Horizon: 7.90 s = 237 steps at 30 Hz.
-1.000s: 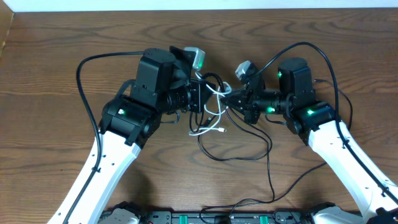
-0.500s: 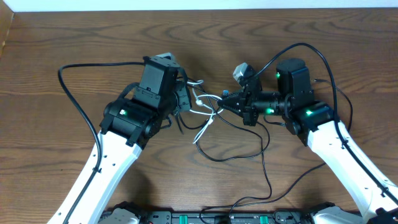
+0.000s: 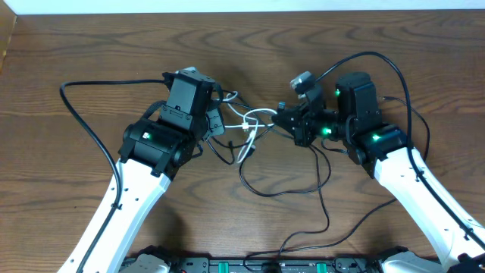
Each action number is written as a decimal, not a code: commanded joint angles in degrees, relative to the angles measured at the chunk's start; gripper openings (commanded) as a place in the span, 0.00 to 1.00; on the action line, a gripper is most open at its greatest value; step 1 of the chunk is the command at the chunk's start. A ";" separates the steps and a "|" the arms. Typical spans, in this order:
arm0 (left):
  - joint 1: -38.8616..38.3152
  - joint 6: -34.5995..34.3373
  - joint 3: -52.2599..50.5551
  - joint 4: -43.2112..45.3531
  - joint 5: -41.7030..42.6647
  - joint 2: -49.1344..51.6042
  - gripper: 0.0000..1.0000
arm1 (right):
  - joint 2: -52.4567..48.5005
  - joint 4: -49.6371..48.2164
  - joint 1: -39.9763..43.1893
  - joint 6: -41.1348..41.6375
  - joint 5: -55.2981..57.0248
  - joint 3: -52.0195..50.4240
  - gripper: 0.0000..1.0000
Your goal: Untangle cables
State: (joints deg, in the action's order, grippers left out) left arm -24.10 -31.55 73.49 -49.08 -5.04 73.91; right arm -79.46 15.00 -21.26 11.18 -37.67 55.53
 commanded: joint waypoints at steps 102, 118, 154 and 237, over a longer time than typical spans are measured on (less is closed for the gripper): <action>0.94 37.51 0.66 8.70 41.13 -1.44 0.08 | -1.07 2.32 -4.68 -14.01 7.80 0.17 0.96; 0.94 42.03 0.66 3.21 9.66 -3.50 0.08 | -8.94 1.46 -2.38 -7.98 17.66 0.17 0.01; 19.06 30.45 0.52 2.84 -19.08 21.20 0.08 | -9.07 -4.00 12.26 -5.68 22.99 0.15 0.98; 19.43 33.40 0.55 1.60 5.05 -7.67 0.92 | -21.11 -3.82 1.44 -8.68 20.06 -0.15 0.65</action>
State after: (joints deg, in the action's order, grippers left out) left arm -4.71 1.50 73.52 -47.51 -0.27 66.00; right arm -99.81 11.22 -19.42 2.39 -16.12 55.53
